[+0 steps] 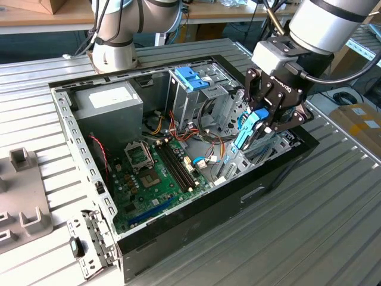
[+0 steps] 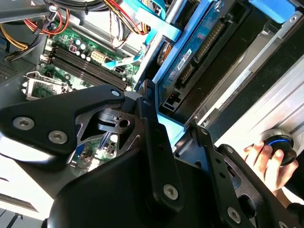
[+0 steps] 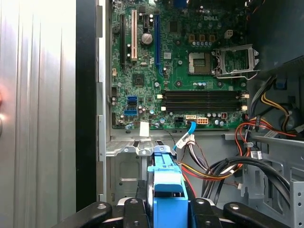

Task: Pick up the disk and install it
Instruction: 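Insert the disk into the insertion slot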

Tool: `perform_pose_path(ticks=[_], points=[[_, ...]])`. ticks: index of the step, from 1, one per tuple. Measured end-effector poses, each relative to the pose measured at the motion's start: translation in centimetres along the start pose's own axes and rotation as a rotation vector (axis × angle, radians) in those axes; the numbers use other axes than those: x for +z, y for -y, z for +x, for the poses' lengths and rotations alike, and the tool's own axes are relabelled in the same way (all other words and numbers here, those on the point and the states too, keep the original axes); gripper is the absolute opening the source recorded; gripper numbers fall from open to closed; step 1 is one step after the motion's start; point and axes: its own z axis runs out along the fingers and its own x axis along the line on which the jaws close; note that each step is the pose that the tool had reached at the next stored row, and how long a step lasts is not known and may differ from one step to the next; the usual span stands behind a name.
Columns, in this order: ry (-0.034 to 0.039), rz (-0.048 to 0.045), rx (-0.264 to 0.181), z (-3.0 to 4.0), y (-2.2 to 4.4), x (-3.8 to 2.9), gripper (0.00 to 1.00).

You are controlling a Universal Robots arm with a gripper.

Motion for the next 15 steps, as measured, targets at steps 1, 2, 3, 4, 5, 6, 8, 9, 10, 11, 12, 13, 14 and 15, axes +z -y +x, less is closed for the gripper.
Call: perform_pose_path(ticks=[1,2,3,4,5,6,8,9,10,11,12,13,14,15], points=[[0.0001,0.0000,0.000,0.00,0.00,0.08,0.37],[0.0001,0.0000,0.000,0.00,0.01,0.15,0.37],[0.0000,0.0000,0.000,0.01,0.01,0.27,0.37],[0.0000,0.0000,0.000,0.01,0.01,0.33,0.37],[0.0000,0.0000,0.000,0.01,0.02,0.39,0.37],[0.0000,0.0000,0.000,0.01,0.02,0.45,0.37],[-0.0001,0.0000,0.000,0.02,0.03,0.61,0.37],[-0.0001,0.0000,0.000,0.02,0.03,0.69,0.37],[-0.0001,0.0000,0.000,0.02,0.03,0.73,0.37],[-0.0001,0.0000,0.000,0.02,0.03,0.76,0.37],[-0.0001,0.0000,0.000,0.02,0.03,0.77,0.37],[-0.0002,0.0000,0.000,0.02,0.03,0.77,0.37],[-0.0001,0.0000,0.000,0.02,0.03,0.78,0.37],[-0.0001,0.0000,0.000,0.02,0.03,0.78,0.37]])
